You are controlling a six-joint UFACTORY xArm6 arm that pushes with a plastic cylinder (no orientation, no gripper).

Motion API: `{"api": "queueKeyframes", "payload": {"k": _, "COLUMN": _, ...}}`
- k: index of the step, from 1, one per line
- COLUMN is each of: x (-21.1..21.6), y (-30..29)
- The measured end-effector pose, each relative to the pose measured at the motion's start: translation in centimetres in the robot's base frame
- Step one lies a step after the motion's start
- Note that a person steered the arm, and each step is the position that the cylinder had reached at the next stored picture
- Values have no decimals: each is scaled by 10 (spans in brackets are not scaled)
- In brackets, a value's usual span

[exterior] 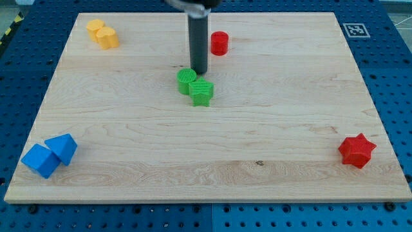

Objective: Push the red circle a bit left and up

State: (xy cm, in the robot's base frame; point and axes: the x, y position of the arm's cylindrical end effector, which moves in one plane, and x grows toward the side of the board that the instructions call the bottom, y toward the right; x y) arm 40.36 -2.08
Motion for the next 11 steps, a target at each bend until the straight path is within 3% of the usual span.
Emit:
{"api": "queueKeyframes", "payload": {"k": 1, "x": 1, "y": 34}}
{"api": "queueKeyframes", "payload": {"k": 2, "x": -30, "y": 74}}
{"api": "queueKeyframes", "payload": {"k": 4, "x": -95, "y": 84}}
{"api": "queueKeyframes", "payload": {"k": 5, "x": -104, "y": 71}}
{"api": "queueKeyframes", "payload": {"k": 8, "x": -119, "y": 61}}
{"api": "queueKeyframes", "payload": {"k": 11, "x": -65, "y": 29}}
